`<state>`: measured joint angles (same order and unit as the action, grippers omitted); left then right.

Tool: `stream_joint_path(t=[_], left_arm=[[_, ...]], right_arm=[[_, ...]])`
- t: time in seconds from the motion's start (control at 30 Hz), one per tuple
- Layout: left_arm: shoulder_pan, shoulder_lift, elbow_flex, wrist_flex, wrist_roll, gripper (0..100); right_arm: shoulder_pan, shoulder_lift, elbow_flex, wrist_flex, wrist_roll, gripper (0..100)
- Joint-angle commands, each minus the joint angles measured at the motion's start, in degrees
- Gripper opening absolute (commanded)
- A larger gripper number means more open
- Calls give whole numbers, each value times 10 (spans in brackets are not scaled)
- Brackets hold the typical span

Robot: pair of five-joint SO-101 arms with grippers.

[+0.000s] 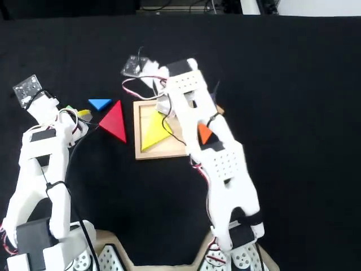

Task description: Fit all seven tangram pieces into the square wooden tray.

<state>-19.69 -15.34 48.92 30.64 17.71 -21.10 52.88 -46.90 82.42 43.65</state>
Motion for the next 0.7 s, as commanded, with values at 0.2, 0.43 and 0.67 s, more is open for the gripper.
stream_joint_path(t=[0.2,0.43,0.67], left_arm=[[-6,-9,-8,-11,5,293],[-6,-9,-8,-9,5,293],[-6,-9,-9,-9,5,293]], right_arm=[[-64,48,-136,23,-6,11],[-89,60,-196,36,-7,11],[-39,58,-318,189,-9,11]])
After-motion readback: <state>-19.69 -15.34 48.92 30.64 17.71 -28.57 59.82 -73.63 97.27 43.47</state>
